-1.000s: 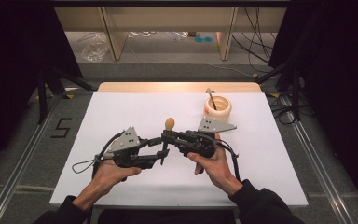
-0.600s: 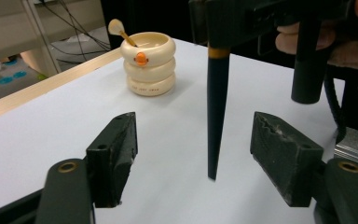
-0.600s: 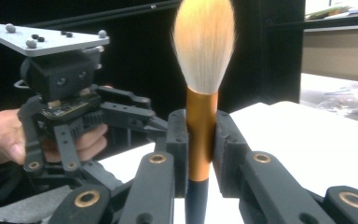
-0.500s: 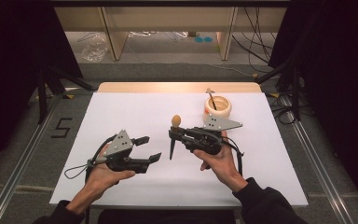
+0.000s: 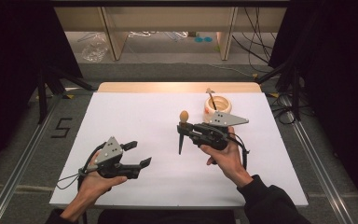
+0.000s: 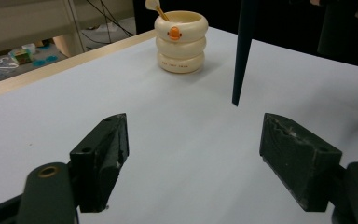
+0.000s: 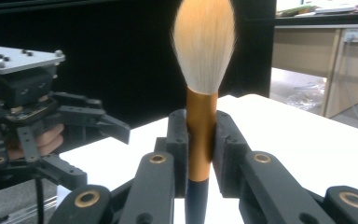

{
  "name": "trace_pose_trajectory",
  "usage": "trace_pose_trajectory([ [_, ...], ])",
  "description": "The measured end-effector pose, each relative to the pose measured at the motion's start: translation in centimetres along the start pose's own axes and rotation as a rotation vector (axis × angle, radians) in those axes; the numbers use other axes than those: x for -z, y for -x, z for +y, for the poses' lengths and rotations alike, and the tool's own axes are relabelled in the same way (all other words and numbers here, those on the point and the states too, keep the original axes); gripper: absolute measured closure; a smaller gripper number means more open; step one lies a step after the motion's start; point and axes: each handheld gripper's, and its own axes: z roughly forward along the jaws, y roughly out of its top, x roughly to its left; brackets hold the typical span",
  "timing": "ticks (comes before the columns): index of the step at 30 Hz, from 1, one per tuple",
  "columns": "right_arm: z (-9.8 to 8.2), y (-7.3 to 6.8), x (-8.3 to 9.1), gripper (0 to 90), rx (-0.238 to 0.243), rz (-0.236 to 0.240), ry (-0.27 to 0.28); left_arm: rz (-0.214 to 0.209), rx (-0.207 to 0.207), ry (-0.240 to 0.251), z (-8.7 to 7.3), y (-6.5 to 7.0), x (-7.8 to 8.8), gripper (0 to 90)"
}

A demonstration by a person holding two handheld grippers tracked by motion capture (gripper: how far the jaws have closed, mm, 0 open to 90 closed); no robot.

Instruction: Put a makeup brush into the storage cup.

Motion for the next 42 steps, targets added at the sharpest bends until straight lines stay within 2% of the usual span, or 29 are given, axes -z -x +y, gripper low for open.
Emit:
trace_pose_trajectory([
  [1,0.1,0.4,0.1,79.4,0.026,-0.008,0.01,-0.004,-0.004,0.003,-0.1,-0.1,0.1,23.4],
  [2,0.1,0.4,0.2,79.4,0.018,-0.014,0.01,0.011,0.005,-0.001,-0.2,0.0,0.2,23.1],
  [3,0.2,0.7,0.3,79.4,0.029,-0.022,0.021,0.011,0.002,0.0,-0.4,0.0,0.2,23.0],
  [5,0.3,1.0,0.6,79.4,0.023,-0.034,0.003,0.024,0.004,-0.005,-0.6,0.0,0.4,22.6],
  [7,0.4,1.3,0.8,79.4,0.033,-0.048,0.009,0.032,0.007,-0.01,-0.9,-0.1,0.5,22.5],
  [8,0.5,1.4,1.0,79.4,0.033,-0.057,-0.006,0.036,0.017,-0.01,-1.0,-0.1,0.6,22.5],
  [10,0.5,1.7,1.1,79.4,0.032,-0.062,0.0,0.041,0.012,-0.014,-1.1,-0.1,0.7,22.3],
  [11,0.6,1.8,1.2,79.4,0.026,-0.064,0.004,0.043,0.024,-0.015,-1.3,-0.1,0.7,22.0],
  [13,0.8,2.0,1.5,79.4,0.013,-0.07,-0.024,0.047,0.018,-0.023,-1.5,-0.1,0.8,21.8],
  [14,0.9,2.1,1.6,79.4,0.018,-0.078,-0.025,0.045,0.036,-0.022,-1.7,-0.1,0.8,21.7],
  [17,1.2,2.5,2.1,79.4,0.014,-0.094,-0.018,0.056,0.023,-0.025,-1.9,-0.2,0.9,21.5],
  [21,1.6,3.1,2.5,79.4,0.012,-0.117,-0.004,0.066,0.043,-0.022,-2.0,-0.1,0.9,21.3],
  [22,1.7,3.3,2.8,79.4,0.012,-0.12,-0.019,0.071,0.036,-0.021,-2.0,-0.1,0.9,21.2],
  [25,2.0,3.6,3.0,79.4,0.011,-0.134,-0.003,0.065,0.035,-0.025,-2.1,-0.2,0.8,20.7],
  [27,2.3,4.0,3.5,79.4,0.018,-0.146,-0.022,0.069,0.036,-0.032,-2.2,-0.2,0.7,20.7],
  [28,2.4,4.2,3.5,79.4,0.01,-0.154,-0.002,0.067,0.036,-0.032,-2.2,-0.2,0.7,20.7],
  [30,2.7,4.7,4.0,79.4,-0.003,-0.171,-0.021,0.067,0.036,-0.029,-2.2,-0.1,0.7,20.7],
  [33,3.0,5.5,4.6,79.4,-0.012,-0.189,-0.015,0.069,0.028,-0.031,-2.2,-0.2,0.7,20.8],
  [37,3.8,6.7,5.5,79.4,0.002,-0.252,0.003,0.067,0.034,-0.033,-2.2,-0.2,0.6,20.8],
  [42,4.0,8.5,6.3,79.4,-0.022,-0.303,0.01,0.067,0.044,-0.031,-2.3,-0.2,0.5,20.8],
])
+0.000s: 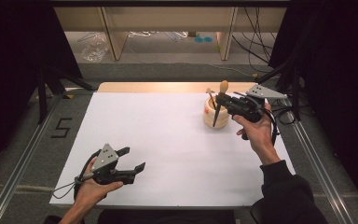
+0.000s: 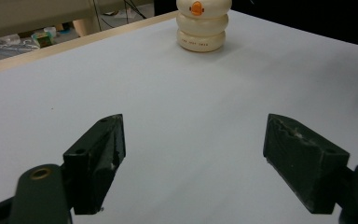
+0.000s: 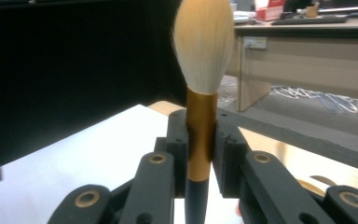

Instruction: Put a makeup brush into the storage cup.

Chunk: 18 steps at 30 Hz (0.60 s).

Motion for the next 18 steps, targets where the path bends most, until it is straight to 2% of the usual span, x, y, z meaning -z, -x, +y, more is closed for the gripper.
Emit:
trace_pose_trajectory([
  [8,0.0,2.6,-0.2,79.4,-0.021,-0.064,-0.009,0.0,0.001,0.0,0.0,0.0,0.0,20.8],
  [15,0.8,3.9,-0.3,79.3,-0.033,-0.095,0.025,0.0,0.002,0.0,0.0,-0.1,0.0,20.8],
  [16,1.0,4.1,-0.2,79.4,-0.035,-0.095,0.011,0.0,0.002,0.0,0.0,-0.1,0.0,20.8],
  [18,1.2,4.3,-0.3,79.4,-0.038,-0.106,0.02,0.0,0.001,0.0,0.0,-0.1,0.0,20.8],
])
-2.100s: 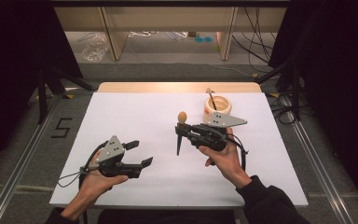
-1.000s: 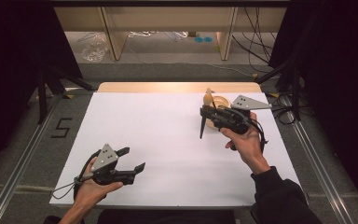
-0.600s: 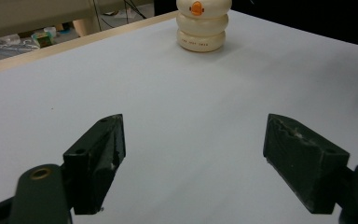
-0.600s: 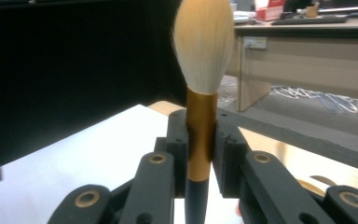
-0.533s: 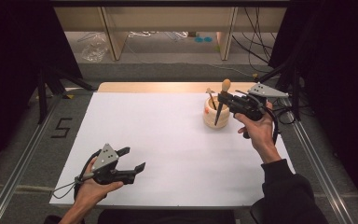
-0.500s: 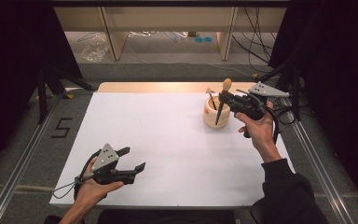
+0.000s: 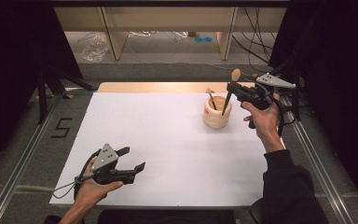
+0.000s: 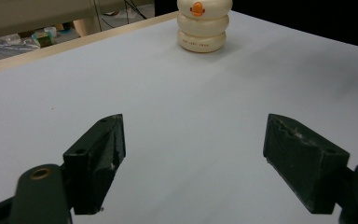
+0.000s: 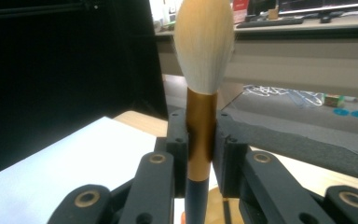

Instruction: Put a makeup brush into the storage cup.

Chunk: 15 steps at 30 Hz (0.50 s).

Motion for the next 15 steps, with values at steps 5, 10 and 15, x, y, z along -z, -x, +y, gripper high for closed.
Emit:
trace_pose_trajectory([
  [5,0.3,0.7,-0.5,79.4,-0.002,-0.023,0.01,0.001,0.0,0.001,0.0,0.0,0.0,20.8],
  [10,0.6,1.3,-0.9,79.4,-0.002,-0.042,0.006,0.001,0.0,0.001,0.0,0.0,0.0,20.8],
  [15,1.0,1.8,-1.3,79.4,-0.003,-0.05,0.019,0.004,-0.002,0.003,0.0,0.0,0.0,20.8],
])
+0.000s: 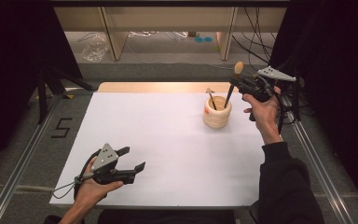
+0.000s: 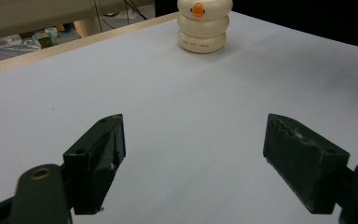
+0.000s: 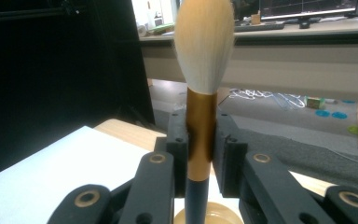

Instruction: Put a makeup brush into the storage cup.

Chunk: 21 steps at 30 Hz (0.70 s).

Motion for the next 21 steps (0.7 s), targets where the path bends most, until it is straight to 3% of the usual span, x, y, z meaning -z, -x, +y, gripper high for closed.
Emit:
trace_pose_trajectory([
  [8,0.3,0.7,-0.8,79.4,-0.012,-0.019,0.013,-0.002,0.002,0.0,0.0,0.0,0.0,20.8],
  [21,-0.7,1.3,-2.1,79.4,-0.024,-0.036,-0.021,-0.005,0.0,-0.001,0.0,0.1,0.0,20.8],
])
